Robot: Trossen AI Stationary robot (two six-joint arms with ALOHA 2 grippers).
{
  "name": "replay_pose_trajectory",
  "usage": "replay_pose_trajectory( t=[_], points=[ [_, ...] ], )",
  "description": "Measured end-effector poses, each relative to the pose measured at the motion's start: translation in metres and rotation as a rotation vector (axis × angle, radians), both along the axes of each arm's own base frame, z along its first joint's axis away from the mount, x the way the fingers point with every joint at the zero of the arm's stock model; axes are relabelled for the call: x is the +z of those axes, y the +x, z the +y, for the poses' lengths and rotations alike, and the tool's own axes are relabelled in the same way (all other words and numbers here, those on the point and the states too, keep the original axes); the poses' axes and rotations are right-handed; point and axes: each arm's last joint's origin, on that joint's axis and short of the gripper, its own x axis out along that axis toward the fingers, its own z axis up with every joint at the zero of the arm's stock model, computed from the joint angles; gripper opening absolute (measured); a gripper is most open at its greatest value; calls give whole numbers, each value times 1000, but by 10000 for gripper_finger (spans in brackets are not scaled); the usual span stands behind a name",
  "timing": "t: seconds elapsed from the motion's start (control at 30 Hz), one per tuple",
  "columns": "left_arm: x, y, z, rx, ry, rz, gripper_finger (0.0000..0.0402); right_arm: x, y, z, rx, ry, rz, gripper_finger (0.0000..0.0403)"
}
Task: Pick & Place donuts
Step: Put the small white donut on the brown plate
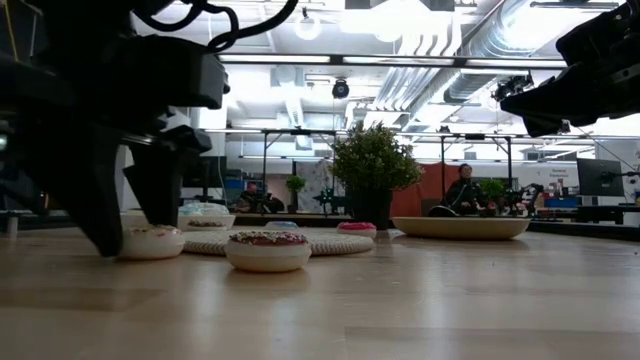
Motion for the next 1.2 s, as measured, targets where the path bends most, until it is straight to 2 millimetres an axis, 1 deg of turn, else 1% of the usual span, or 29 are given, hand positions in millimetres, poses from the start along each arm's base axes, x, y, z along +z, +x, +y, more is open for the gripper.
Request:
replay_pose_trajectory(
  t=[0.9, 1.0, 1.2],
  points=[
    [0, 1, 0, 131, -32, -13, 250, 0, 0, 0, 0, 0, 1, 12],
    [0, 1, 0, 142, -36, -13, 241, 0, 0, 0, 0, 0, 1, 12],
    [0, 1, 0, 157, -41, -13, 208, 0, 0, 0, 0, 0, 1, 12]
  ],
)
